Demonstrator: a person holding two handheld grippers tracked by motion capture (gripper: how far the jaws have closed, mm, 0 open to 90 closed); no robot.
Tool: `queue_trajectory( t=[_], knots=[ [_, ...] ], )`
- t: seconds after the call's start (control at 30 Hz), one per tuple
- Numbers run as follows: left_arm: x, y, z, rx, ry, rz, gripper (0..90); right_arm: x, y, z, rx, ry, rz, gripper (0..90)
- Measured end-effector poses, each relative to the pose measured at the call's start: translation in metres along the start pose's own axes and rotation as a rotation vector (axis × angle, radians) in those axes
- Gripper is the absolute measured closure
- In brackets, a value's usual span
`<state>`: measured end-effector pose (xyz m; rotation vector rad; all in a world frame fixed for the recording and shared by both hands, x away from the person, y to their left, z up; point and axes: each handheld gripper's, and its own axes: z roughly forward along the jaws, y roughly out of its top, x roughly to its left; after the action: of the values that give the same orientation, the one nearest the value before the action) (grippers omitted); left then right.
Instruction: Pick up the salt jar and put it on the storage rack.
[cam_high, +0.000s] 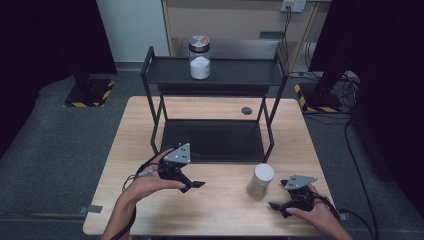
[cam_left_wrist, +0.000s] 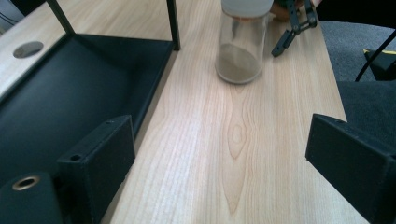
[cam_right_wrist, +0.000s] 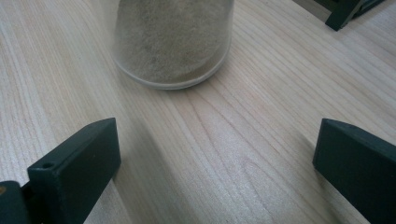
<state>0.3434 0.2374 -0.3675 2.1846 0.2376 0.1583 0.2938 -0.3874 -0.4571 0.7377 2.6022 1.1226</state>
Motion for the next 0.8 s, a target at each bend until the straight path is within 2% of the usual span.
queue_trajectory(
  t=[0.5,0.8],
  knots=[
    [-0.006,-0.029,0.023,0.038,-0.013,-0.039,7.1,0.0,0.0,0.0,0.0,0.0,0.0,1.8],
    [-0.01,-0.042,0.035,0.061,-0.024,-0.05,7.1,0.0,0.0,0.0,0.0,0.0,0.0,1.8]
  ],
)
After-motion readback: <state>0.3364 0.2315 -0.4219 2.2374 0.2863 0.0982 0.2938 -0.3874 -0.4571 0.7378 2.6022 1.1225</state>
